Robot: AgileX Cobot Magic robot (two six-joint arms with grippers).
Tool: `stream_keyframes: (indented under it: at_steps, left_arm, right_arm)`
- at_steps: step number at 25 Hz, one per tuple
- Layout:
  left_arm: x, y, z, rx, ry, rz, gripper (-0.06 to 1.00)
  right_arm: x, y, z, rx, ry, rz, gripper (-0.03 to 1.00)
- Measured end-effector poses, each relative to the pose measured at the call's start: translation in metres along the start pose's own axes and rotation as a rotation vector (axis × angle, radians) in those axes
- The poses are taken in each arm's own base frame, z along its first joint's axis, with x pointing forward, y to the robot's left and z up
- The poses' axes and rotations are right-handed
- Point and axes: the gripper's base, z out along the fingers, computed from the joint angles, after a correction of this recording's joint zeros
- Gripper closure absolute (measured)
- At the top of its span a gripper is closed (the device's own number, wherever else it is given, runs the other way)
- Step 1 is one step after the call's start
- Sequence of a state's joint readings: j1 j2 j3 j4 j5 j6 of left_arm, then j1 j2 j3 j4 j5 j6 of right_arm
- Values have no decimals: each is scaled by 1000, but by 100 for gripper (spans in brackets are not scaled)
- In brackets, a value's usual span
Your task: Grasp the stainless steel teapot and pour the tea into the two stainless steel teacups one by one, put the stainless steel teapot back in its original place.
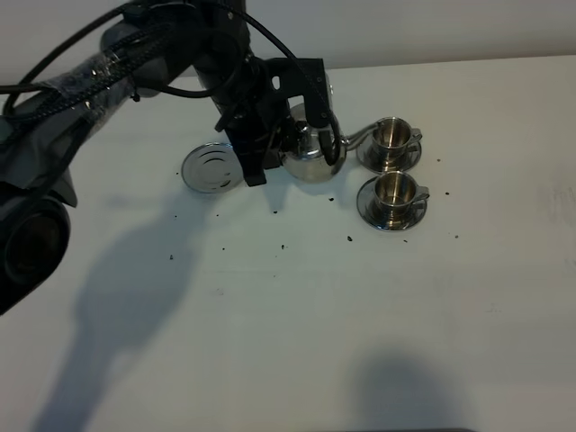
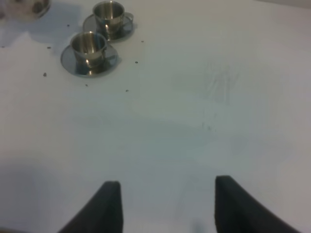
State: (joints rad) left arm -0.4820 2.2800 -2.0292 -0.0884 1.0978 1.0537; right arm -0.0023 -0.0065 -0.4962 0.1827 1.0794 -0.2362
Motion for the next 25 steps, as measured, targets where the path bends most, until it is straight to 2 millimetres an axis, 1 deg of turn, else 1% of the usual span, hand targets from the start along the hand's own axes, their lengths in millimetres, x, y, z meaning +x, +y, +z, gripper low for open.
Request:
stream_keyframes:
  at_steps: [5,8,13,25]
  left_arm:
    - [-5,-4,26,18,52,-2,72]
    - [-9,-6,33,-7,92,9,72]
    - [-11,-7,33,-50,143,21,72]
    - [-27,-15,33,-128,217,117,73]
  right_arm:
    - [0,0,0,0,0,0,55]
    - [0,0,0,0,0,0,55]
    - [0,0,0,0,0,0,55]
    - [0,0,0,0,0,0,55]
